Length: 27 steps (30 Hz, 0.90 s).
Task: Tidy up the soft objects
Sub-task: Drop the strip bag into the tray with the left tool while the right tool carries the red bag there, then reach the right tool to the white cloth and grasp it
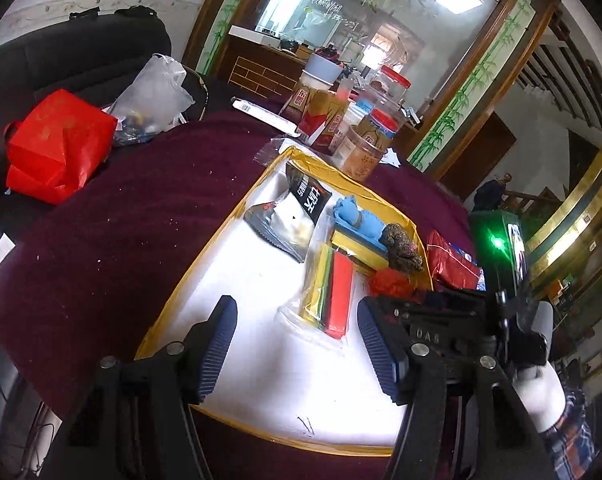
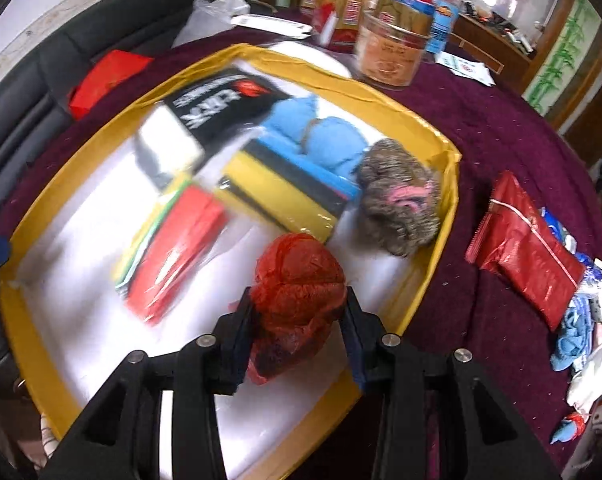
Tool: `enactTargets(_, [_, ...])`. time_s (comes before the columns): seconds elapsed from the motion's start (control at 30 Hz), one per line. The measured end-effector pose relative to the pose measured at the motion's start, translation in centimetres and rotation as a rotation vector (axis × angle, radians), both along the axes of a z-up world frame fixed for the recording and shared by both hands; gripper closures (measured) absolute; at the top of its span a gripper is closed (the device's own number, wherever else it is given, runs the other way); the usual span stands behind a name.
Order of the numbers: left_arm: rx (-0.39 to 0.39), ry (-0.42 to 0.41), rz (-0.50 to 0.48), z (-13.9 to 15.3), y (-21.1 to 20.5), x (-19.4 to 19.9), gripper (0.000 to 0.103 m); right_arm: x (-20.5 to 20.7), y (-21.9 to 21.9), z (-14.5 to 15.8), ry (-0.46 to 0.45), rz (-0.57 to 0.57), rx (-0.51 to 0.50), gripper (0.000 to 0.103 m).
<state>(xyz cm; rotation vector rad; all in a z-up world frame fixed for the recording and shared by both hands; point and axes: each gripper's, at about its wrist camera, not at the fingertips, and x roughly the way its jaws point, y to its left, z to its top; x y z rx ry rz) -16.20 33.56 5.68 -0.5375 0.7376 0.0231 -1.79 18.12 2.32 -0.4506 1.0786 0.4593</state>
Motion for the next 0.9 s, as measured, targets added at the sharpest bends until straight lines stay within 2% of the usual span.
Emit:
enactTargets(0.1, [-0.014,0.014,0.005,-0.5,0.1,0.0,0.037,0.8,0.1,0.0,-0.040,-0.014,0.000,0.059])
enactTargets(0.23, [-0.013,0.018,0.005,-0.5,0.0,-0.2,0.037,1.0,-0.3,0.4,-0.027,-0.013,0.052,0.052])
enactTargets(0.3, [-0.004,0.024,0.005,-0.5,-0.1,-0.1,0.034,0.8,-0.8,1.2,-0.038,-0.020,0.088,0.042])
enactTargets(0.33, [-0.003,0.027,0.003,-0.5,-0.2,0.0,0.034,0.4,-1.3,1.9,-0.050,-0.026,0.115,0.040])
enactTargets(0.43, [0.026,0.053,-0.038,-0.2,-1.2,0.8,0.034,-0.1,-3.2,3.7,-0.079,-0.051,0.176,0.038])
enactTargets(0.5, [0.084,0.080,-0.095,0.2,-2.4,2.1,0.034,-0.7,-4.8,4.7,-0.087,-0.071,0.215,0.038])
enactTargets(0.6, [0.106,0.135,-0.164,0.3,-3.7,4.1,0.034,-1.8,-8.0,6.7,-0.118,-0.098,0.277,0.038])
enactTargets(0.63, [0.094,0.172,-0.195,-0.1,-4.0,5.3,0.034,-2.1,-8.8,7.1,-0.128,-0.106,0.290,0.038])
enactTargets(0.7, [0.055,0.249,-0.194,-1.0,-3.9,7.0,0.034,-2.8,-11.5,8.6,-0.153,-0.134,0.326,0.037])
enactTargets(0.83, [-0.025,0.348,-0.104,-3.0,-3.1,9.5,0.034,-3.7,-16.6,10.7,-0.202,-0.206,0.380,0.034])
enactTargets(0.9, [-0.058,0.379,-0.101,-4.0,-3.4,10.4,0.031,-4.2,-19.6,11.5,-0.221,-0.252,0.402,0.032])
